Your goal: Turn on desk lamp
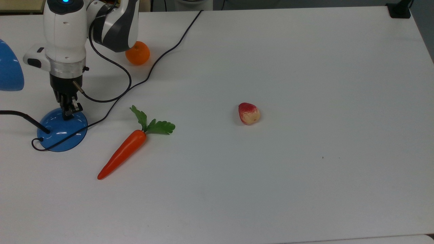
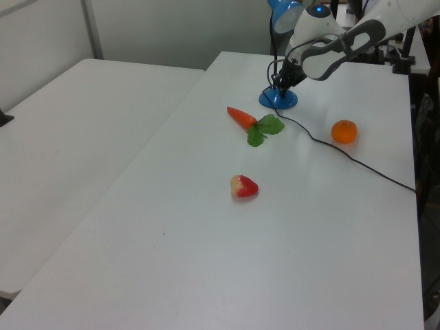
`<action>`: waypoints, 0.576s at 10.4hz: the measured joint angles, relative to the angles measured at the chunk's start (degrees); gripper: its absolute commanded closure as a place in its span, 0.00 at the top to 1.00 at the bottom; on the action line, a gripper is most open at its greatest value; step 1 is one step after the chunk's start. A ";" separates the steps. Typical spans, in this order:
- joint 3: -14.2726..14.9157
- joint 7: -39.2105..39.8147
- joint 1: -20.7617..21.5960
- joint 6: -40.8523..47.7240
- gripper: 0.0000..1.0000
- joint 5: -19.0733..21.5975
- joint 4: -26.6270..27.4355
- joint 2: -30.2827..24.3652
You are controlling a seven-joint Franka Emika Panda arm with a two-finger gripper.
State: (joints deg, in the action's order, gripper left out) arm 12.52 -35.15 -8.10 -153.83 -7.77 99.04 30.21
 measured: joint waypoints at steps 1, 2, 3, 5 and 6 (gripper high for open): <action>0.00 0.00 -0.03 0.00 0.00 0.00 0.00 0.00; 0.00 0.00 -0.13 0.00 0.00 0.00 -0.04 0.04; 0.00 0.00 -0.19 0.00 0.00 0.00 -0.05 0.06; 0.00 0.00 -0.33 -0.04 0.00 0.00 -0.12 0.26; 0.00 0.00 -0.40 -0.04 0.00 0.00 -0.13 0.27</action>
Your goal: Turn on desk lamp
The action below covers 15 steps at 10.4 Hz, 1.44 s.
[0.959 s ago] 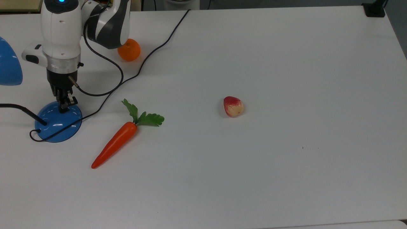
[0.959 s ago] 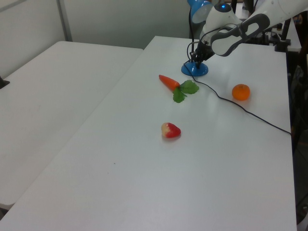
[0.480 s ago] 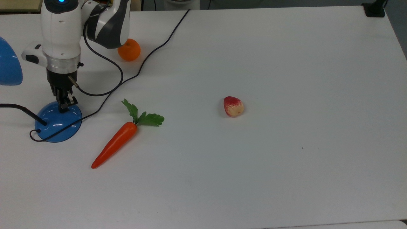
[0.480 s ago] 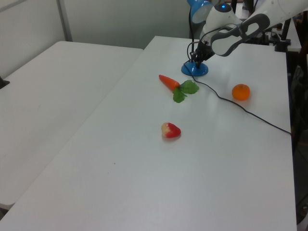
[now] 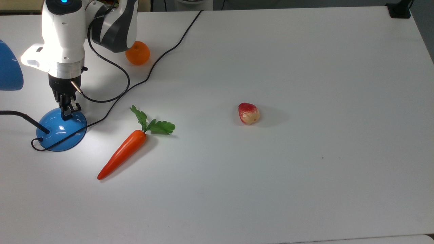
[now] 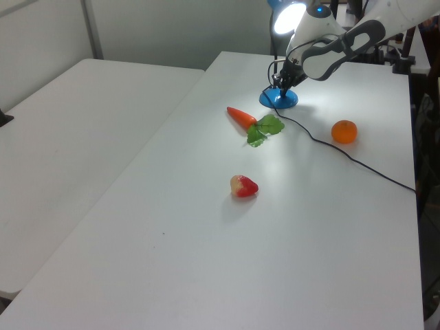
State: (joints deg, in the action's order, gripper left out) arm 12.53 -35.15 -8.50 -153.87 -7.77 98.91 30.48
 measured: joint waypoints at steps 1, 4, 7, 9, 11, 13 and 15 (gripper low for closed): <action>0.00 0.00 -0.09 0.00 0.00 0.00 0.00 0.00; 0.00 0.00 -0.25 0.00 0.00 0.00 0.01 -0.05; -0.02 0.17 0.69 0.01 0.00 -0.01 2.46 -2.50; -0.22 2.11 4.50 5.74 0.03 -0.15 8.70 -11.27; -0.79 5.95 8.83 19.65 0.25 -0.15 11.05 -19.18; -2.03 11.92 12.42 33.39 0.73 1.41 10.80 -24.30; -2.34 22.57 14.03 46.60 1.00 6.99 7.01 -26.86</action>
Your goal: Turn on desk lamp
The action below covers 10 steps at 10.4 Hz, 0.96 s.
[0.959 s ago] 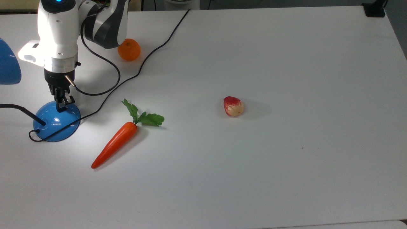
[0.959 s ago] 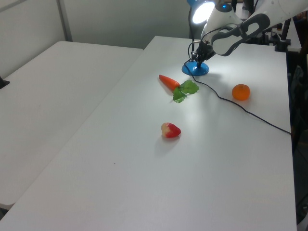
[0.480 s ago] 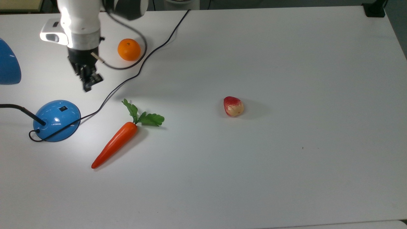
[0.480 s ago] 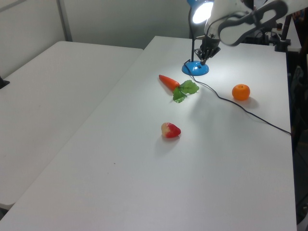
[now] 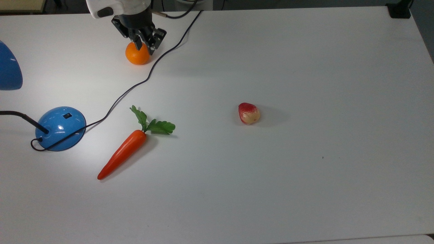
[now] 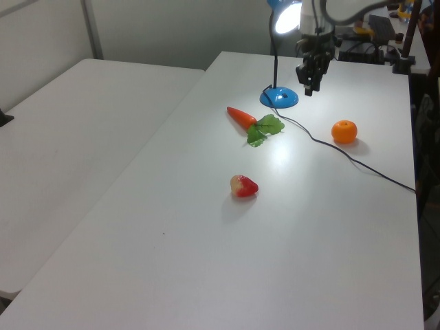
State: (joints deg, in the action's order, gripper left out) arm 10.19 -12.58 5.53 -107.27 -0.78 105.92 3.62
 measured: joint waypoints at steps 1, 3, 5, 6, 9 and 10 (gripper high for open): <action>0.07 5.46 -0.47 4.73 1.00 1.66 -2.85 -0.44; 0.17 15.07 -3.41 11.06 1.00 2.66 -8.42 -0.59; -0.75 19.80 -5.99 17.67 1.00 2.98 -12.06 -0.62; -1.22 20.61 -6.60 18.57 1.00 2.98 -12.73 -0.60; -2.13 20.87 -6.81 18.73 1.00 2.98 -12.84 -0.22; -2.44 20.87 -6.94 18.73 1.00 2.98 -12.86 -0.14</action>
